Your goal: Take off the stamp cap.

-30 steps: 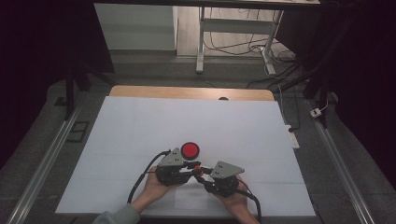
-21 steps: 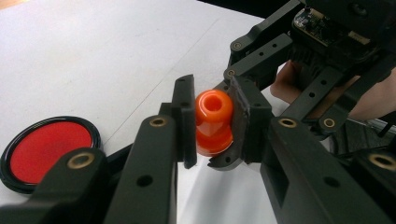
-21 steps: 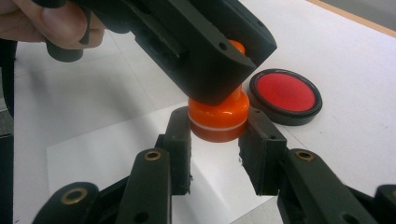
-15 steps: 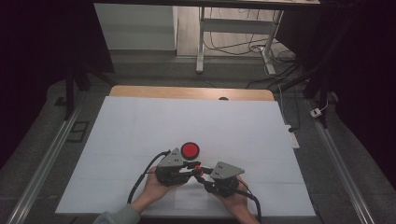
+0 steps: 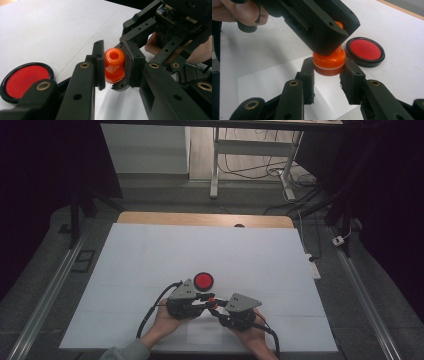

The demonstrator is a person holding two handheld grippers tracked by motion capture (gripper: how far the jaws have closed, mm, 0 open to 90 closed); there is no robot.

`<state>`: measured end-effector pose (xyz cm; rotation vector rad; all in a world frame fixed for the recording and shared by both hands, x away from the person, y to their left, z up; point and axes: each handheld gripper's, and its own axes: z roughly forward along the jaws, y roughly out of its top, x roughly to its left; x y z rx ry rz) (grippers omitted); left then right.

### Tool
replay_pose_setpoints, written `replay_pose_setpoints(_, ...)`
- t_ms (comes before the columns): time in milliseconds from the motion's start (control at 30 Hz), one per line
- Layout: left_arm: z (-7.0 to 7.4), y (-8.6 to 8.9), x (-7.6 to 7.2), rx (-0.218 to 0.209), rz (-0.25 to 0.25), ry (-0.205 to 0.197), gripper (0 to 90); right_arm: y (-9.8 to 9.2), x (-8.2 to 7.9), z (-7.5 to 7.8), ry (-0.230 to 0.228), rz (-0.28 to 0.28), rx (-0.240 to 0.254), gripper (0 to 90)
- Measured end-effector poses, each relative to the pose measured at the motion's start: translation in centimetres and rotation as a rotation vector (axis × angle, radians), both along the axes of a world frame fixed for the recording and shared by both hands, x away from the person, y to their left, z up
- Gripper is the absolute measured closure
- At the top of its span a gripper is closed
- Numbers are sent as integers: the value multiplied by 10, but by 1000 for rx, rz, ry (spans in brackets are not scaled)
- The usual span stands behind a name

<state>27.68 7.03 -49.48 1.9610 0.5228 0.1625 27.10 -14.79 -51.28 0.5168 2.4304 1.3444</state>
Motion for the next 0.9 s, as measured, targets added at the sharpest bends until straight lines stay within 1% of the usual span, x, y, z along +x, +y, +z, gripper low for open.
replay_pose_setpoints(600,0,0,0,-1,-2,0,729,0,-1,0,-7,0,-7,648)
replay_pose_setpoints(733,0,1,-1,-5,3,-3,730,0,0,0,2,1,6,648)
replay_pose_setpoints(767,2,3,-2,-19,23,-24,731,-1,1,-1,21,-15,-17,648)
replay_pose_setpoints(800,5,8,-1,-41,40,-30,731,-1,1,-1,21,-15,-17,648)
replay_pose_setpoints(833,8,14,1,-72,56,-23,731,-2,3,-4,25,-21,-42,648)
replay_pose_setpoints(867,10,21,3,-93,71,-14,731,-7,7,-5,43,-39,-13,649)
replay_pose_setpoints(900,12,25,5,-102,84,-9,731,-9,7,-2,41,-45,12,649)
